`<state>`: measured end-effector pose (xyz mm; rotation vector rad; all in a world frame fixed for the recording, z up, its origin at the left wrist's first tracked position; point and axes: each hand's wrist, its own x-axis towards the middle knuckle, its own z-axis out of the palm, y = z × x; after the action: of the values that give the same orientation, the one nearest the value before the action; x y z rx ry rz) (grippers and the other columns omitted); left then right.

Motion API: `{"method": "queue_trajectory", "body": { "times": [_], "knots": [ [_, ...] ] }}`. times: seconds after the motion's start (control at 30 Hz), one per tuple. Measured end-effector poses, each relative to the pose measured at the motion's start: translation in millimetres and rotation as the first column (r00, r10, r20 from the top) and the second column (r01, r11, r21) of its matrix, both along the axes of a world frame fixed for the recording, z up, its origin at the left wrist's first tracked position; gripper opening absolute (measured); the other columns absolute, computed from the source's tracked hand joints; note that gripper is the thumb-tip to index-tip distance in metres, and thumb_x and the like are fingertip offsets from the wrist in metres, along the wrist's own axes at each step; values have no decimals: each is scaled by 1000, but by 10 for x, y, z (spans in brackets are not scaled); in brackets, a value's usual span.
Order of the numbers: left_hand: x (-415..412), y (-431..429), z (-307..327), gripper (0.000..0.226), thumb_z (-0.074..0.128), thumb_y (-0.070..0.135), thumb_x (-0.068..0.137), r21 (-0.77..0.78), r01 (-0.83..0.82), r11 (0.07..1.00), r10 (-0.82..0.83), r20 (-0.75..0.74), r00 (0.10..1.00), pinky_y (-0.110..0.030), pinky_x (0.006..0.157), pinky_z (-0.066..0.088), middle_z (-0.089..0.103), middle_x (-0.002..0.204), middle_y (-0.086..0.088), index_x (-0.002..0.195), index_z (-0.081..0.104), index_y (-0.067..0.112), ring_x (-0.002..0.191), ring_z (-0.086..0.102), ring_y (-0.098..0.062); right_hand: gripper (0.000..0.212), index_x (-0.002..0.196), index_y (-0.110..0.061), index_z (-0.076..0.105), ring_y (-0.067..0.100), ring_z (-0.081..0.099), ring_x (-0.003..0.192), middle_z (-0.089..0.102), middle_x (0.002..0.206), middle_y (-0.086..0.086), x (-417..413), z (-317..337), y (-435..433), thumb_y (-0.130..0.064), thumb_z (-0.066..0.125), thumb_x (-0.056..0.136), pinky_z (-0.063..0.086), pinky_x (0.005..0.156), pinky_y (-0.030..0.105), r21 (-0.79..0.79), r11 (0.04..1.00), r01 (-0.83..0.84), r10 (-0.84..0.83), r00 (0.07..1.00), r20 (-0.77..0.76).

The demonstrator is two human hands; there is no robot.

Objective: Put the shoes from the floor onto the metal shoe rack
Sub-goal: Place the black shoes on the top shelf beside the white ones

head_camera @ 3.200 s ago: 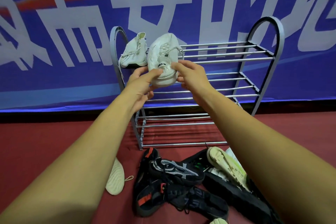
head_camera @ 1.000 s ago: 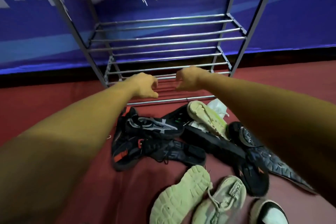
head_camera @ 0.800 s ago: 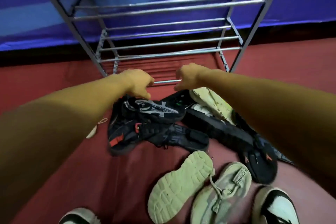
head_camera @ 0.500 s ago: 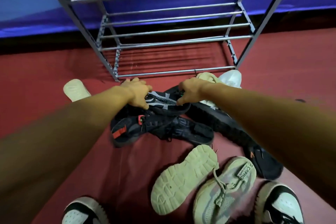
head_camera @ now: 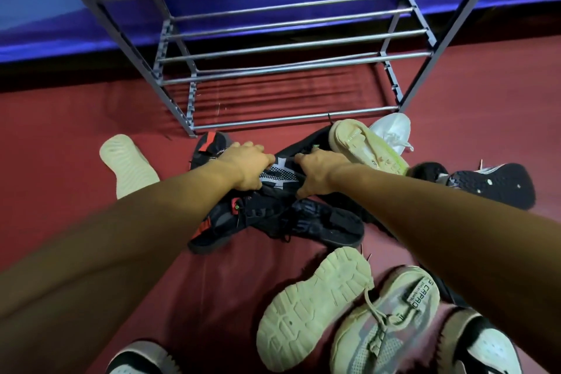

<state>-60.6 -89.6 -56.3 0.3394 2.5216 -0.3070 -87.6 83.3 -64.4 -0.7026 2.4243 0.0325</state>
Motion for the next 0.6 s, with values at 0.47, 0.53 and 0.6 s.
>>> {"method": "queue_trajectory", "body": {
  "times": [0.47,0.53,0.6],
  "knots": [
    [-65,-61,514,23,70,40,76,264,-137,955,168,-100,981,-31,65,46,56,78,9,90,57,25,79,58,-22,72,130,-22,61,24,63,113,68,123,1,-284,575,301,-57,80,69,50,91,29,-225,970,95,-92,995,22],
    [-110,-90,633,16,69,39,73,378,-206,903,262,-104,959,-31,66,51,58,69,12,79,60,26,70,59,-17,76,136,-21,57,23,60,120,64,131,3,-398,756,389,-55,80,72,45,91,24,-338,927,160,-163,986,21],
    [-143,-88,751,15,69,32,74,503,-266,822,358,-95,929,-26,62,46,54,57,12,69,59,23,59,51,-11,74,137,-19,56,22,59,120,63,132,4,-494,904,475,-53,79,76,40,86,22,-449,867,217,-240,971,6]
  ]
}}
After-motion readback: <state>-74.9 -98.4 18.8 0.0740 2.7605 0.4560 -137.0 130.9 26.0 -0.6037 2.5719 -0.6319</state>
